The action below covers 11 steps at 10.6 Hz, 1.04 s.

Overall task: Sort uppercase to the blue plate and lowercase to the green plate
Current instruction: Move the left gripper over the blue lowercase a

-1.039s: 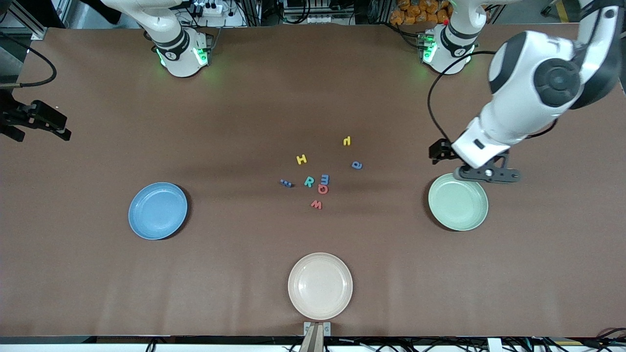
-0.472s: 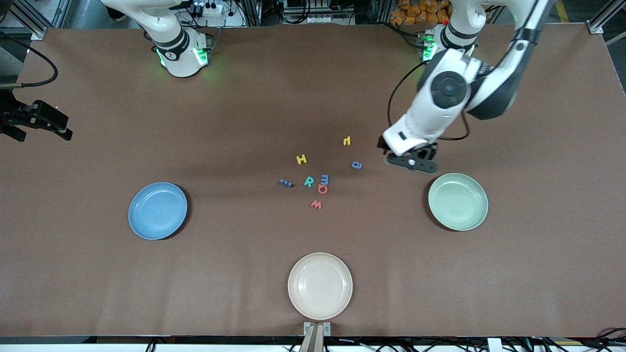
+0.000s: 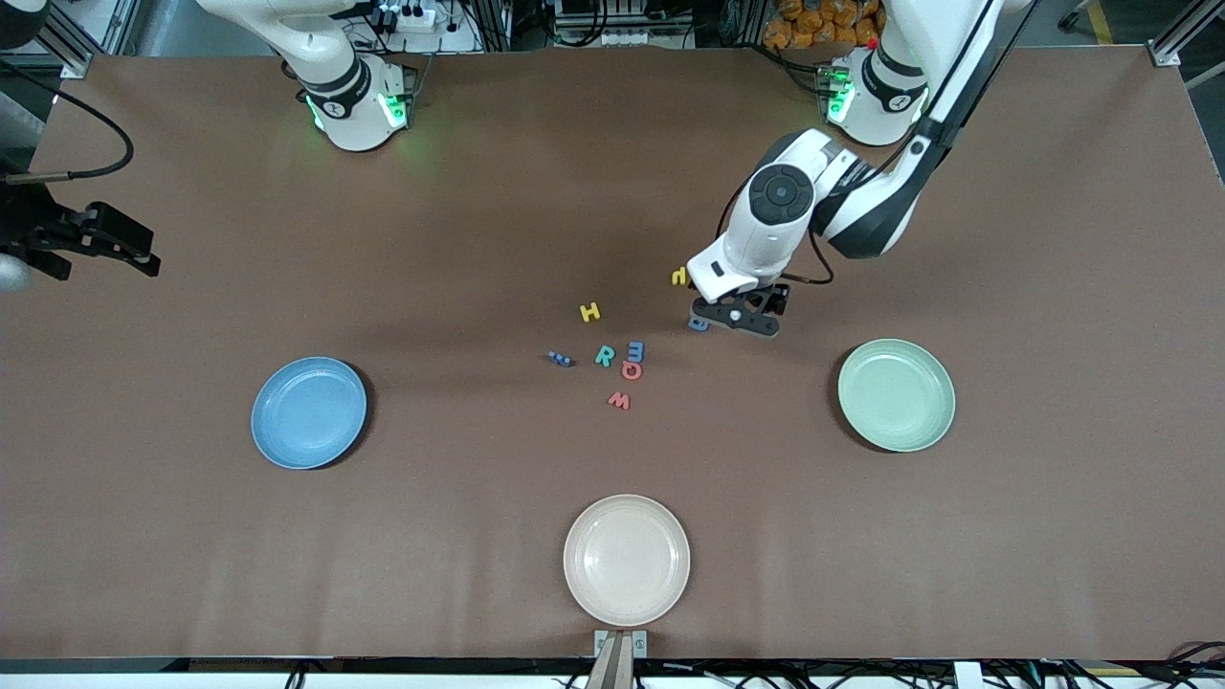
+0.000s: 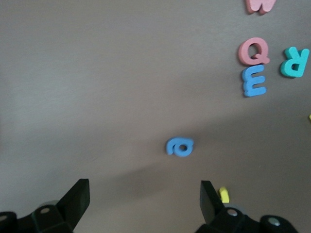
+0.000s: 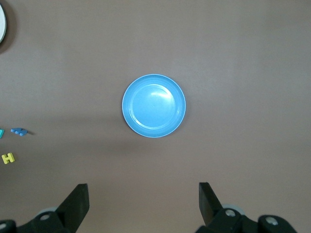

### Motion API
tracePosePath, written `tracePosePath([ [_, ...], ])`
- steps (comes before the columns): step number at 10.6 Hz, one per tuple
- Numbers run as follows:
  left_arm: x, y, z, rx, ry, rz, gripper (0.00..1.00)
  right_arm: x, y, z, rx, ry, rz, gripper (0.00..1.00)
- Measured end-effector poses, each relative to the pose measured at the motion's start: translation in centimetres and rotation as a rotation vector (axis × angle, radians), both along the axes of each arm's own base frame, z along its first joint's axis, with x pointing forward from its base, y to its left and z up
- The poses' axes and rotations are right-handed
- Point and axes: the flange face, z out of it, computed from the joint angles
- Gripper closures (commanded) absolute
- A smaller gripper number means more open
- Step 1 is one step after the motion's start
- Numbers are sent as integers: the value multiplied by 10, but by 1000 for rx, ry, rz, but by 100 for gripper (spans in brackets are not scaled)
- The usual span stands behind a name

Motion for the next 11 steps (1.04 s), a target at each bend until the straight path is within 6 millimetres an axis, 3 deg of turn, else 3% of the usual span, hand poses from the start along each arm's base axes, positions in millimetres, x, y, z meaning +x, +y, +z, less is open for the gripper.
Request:
tracePosePath([
  [3,-6,-13,-33,-25,-4,-35,0,-3,0,1,0,13,-1,0],
  [6,-14,-21,-41,-7,-5,-43,4,-5,-5,-1,0,33,-10,0],
  [11,-19,-27,-67,36,-18,-2,13,-6,-45,-1,1,34,-84,0],
])
